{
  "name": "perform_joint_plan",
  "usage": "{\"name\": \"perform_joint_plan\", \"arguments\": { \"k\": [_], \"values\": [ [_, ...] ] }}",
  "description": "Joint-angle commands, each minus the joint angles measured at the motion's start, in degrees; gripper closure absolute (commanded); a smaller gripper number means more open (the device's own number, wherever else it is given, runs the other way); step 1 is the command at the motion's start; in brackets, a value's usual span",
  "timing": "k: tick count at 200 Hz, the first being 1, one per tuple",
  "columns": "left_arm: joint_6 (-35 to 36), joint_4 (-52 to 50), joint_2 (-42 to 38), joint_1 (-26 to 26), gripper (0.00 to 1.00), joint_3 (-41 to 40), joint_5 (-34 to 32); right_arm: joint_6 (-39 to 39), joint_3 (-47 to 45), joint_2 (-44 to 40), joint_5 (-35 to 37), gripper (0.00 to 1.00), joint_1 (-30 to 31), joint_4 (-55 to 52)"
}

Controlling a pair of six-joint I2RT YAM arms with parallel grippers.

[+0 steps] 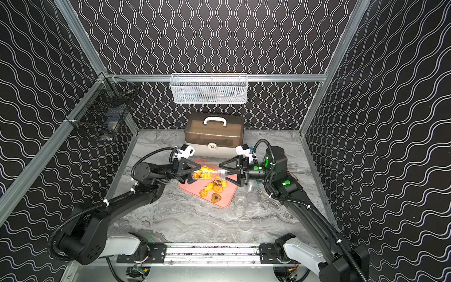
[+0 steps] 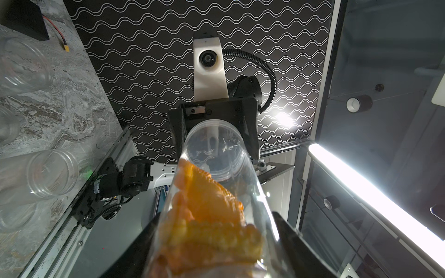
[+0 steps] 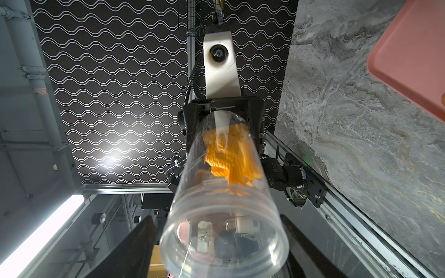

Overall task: Pour the cookies out of the jar
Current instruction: Unscrew the lid from the jar.

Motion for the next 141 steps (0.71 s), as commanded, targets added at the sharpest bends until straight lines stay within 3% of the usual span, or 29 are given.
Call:
{"name": "perform_joint_plan", "arguments": {
  "k": [1, 73, 116, 141],
  "values": [
    [-1.78, 2.39, -0.15, 0.09, 0.35, 0.43, 0.59, -0.33, 0.12, -0.48, -0.92, 0.29, 0.1, 0.7],
    [-1.44, 1.9, -0.66, 0.09, 0.35, 0.26, 0.88, -4.57, 2.24, -0.11, -1.08, 0.42, 0.02, -3.03],
    [-1.12, 1.45, -0.77, 0.26, 0.35, -0.09, 0.9, -23.24, 7.17, -1.54, -0.75, 0.46, -1.96, -17.76],
    [-1.43, 1.71, -0.76, 0.48, 0.35, 0.11, 0.79, -26.17, 7.32, -1.81, -0.58, 0.45, -2.42, -18.26]
  ]
}}
